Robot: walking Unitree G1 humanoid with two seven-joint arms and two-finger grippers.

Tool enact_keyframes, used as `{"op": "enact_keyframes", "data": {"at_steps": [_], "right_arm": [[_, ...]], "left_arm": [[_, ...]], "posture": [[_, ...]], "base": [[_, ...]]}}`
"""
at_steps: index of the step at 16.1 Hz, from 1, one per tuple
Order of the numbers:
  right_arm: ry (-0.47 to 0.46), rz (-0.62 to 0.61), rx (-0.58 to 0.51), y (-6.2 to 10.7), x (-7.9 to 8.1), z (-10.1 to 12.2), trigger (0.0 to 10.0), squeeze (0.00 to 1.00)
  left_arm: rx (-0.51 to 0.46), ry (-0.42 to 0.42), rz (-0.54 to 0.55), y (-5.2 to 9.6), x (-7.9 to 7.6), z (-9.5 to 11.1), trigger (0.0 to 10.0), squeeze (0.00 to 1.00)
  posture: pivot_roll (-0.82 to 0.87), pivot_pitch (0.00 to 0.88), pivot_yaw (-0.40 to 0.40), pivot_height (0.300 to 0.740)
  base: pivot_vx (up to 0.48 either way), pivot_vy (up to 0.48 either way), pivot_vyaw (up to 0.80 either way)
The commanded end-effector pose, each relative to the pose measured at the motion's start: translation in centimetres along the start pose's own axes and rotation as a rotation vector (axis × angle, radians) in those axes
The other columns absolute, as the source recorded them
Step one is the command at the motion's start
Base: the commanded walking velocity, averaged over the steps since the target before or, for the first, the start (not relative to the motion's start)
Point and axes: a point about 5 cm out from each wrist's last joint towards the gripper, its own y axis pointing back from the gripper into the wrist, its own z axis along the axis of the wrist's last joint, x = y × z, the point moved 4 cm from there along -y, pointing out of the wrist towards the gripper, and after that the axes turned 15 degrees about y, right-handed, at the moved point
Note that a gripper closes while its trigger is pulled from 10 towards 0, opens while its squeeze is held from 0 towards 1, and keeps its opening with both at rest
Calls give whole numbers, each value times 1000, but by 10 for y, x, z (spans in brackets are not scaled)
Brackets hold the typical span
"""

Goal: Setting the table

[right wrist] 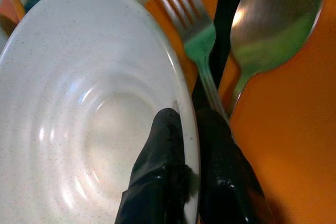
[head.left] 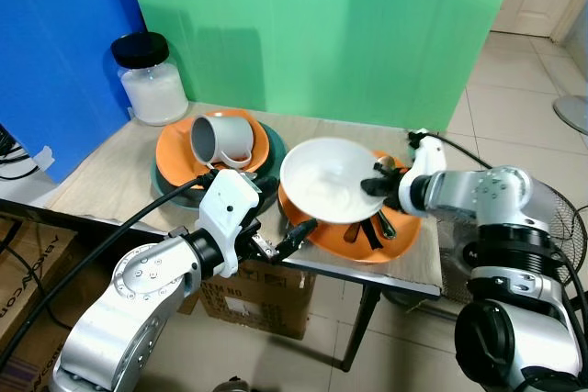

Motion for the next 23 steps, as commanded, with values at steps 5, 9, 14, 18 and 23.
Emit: {"op": "enact_keyframes", "data": {"at_steps": [5,9,14,18,23], "right_arm": [[63,9,-422,49,10,58,0,0],[346,-78,-724,101,21,56,10000,0],[492,-318,-770,116,3,6,10000,0],[491,-423,-760,123,-9,-16,10000,0],[512,-466,-775,119,-7,-21,10000,0]], "left_arm": [[-44,-13,14,-3,2,10,10000,0],[-135,-10,152,-14,13,21,10000,0],[-209,-32,295,-19,24,28,10000,0],[-241,-44,363,-14,30,30,10000,0],[-244,-80,375,-13,30,30,10000,0]], "posture": [[116,0,29,740],[110,0,27,740],[97,0,38,740],[89,0,38,740],[94,0,35,740]], "base": [[0,0,0],[0,0,0],[0,0,-160],[0,0,-800],[0,0,-800]]}}
